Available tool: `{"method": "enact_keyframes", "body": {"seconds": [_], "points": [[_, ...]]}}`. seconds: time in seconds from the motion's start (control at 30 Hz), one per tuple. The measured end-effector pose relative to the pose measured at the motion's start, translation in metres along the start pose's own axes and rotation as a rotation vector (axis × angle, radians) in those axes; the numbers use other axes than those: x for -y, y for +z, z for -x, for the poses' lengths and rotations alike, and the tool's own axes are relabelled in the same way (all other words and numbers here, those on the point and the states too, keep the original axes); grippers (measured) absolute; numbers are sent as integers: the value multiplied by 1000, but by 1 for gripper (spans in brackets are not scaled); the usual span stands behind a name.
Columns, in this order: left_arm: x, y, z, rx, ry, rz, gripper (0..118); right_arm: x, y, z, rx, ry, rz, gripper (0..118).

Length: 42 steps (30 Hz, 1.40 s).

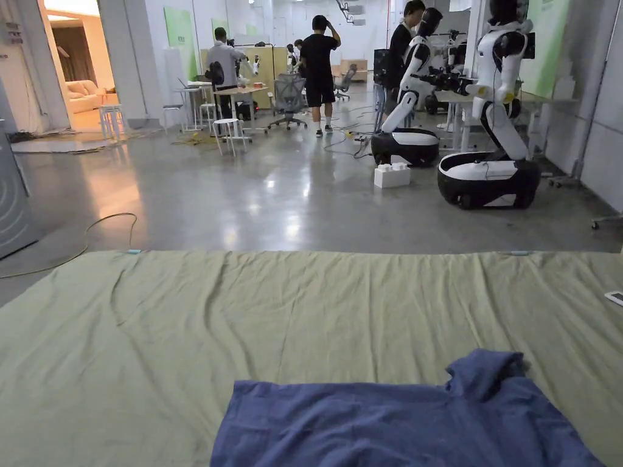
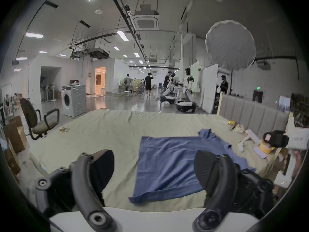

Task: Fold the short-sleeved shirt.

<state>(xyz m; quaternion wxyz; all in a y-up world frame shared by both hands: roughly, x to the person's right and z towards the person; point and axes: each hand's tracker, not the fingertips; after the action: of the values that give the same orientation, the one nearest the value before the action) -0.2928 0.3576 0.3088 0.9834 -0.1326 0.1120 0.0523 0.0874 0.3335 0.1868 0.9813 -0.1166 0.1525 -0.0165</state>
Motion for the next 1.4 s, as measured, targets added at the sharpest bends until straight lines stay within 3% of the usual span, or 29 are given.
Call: {"method": "enact_keyframes", "body": {"seconds": [0.07,0.17,0.2,0.27,0.7,0.97,1.03,1.1,1.13,1.17,1.2,1.23,1.3,1.4], "points": [[-12,9,-2,73,19,-46,68,-11,8,9,-22,11,-22,64],[-21,18,-5,108,-16,-66,10,-22,14,11,-93,-46,-22,23],[-23,19,-7,100,-26,-66,4,-24,15,11,-111,-56,-13,17],[-23,18,-12,94,-36,-72,0,-26,13,11,-119,-60,8,3],[-21,8,-22,126,-24,-48,0,-22,8,6,-69,-47,19,1],[-18,3,-13,98,-18,-6,0,-16,3,-1,-77,-83,43,1],[-19,-6,-6,67,17,76,0,-15,3,-2,-76,-86,49,1],[-11,-19,4,-15,41,142,10,-12,5,-3,-77,-96,53,1],[-5,-25,11,-18,34,140,25,-10,6,-5,-79,-104,55,1],[4,-33,21,-12,38,167,58,-9,6,-6,-78,-114,64,1],[11,-43,28,-4,36,231,82,-7,7,-6,-75,-122,72,1],[21,-55,37,2,36,299,97,-5,6,-8,-75,-131,83,1],[43,-83,50,23,3,459,100,0,5,-11,-76,-147,112,1],[80,-117,63,46,-10,524,99,6,3,-15,-67,-159,136,1]]}}
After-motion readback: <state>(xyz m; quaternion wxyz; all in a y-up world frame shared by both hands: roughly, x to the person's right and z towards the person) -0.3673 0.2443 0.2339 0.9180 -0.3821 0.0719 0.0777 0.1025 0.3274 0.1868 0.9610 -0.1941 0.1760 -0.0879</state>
